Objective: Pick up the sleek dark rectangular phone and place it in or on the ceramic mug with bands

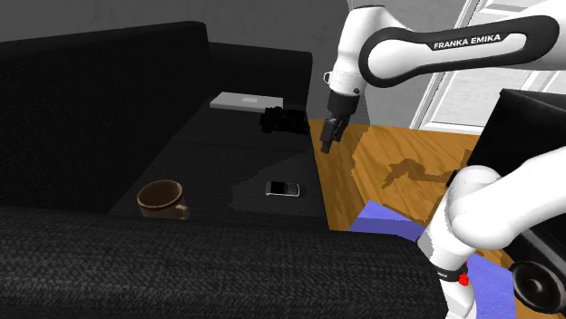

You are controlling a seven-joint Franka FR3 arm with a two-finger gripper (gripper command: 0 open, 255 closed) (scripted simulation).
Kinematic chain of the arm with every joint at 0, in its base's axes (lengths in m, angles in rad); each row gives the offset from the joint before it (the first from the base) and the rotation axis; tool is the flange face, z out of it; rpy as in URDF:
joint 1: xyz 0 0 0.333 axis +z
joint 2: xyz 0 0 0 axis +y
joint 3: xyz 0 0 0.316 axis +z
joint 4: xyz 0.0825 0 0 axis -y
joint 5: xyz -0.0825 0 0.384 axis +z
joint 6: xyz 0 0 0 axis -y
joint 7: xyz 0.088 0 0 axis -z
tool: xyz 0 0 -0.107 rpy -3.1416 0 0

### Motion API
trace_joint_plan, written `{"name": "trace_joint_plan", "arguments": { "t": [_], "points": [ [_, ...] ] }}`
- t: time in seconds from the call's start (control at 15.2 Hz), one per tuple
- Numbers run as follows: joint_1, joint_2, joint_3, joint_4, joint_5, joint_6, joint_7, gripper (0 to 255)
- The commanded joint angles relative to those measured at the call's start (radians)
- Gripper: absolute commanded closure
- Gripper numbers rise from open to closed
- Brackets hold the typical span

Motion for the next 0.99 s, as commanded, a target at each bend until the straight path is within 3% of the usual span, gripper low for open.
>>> {"name": "trace_joint_plan", "arguments": {
  "t": [0.0, 0.66, 0.92],
  "points": [
    [0.018, 0.048, 0.007, -0.021, 0.002, 0.072, -0.032, 0],
    [0.093, 0.367, 0.051, -0.031, -0.001, 0.402, -0.175, 0],
    [0.093, 0.398, 0.053, -0.048, -0.003, 0.451, -0.175, 0]
  ]
}}
